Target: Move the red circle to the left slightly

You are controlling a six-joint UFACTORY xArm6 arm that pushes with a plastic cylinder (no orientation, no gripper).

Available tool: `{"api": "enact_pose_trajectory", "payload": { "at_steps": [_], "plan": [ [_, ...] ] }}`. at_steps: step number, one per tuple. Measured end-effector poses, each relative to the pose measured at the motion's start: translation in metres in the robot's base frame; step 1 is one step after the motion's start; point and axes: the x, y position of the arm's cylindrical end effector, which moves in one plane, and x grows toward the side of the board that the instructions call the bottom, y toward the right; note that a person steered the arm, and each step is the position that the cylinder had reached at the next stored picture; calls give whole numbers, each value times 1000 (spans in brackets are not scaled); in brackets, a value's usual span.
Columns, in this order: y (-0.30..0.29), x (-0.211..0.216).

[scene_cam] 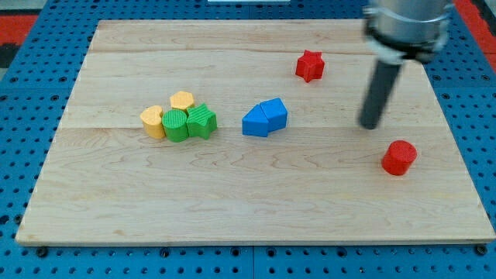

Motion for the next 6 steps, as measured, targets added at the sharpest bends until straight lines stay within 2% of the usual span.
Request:
{"api": "enact_pose_trajectory", "payload": {
  "at_steps": [1,2,3,5,6],
  "plan": [
    [24,46],
    [-4,58],
    [-22,47],
    [-30,-123],
    [-94,-171]
  ]
}}
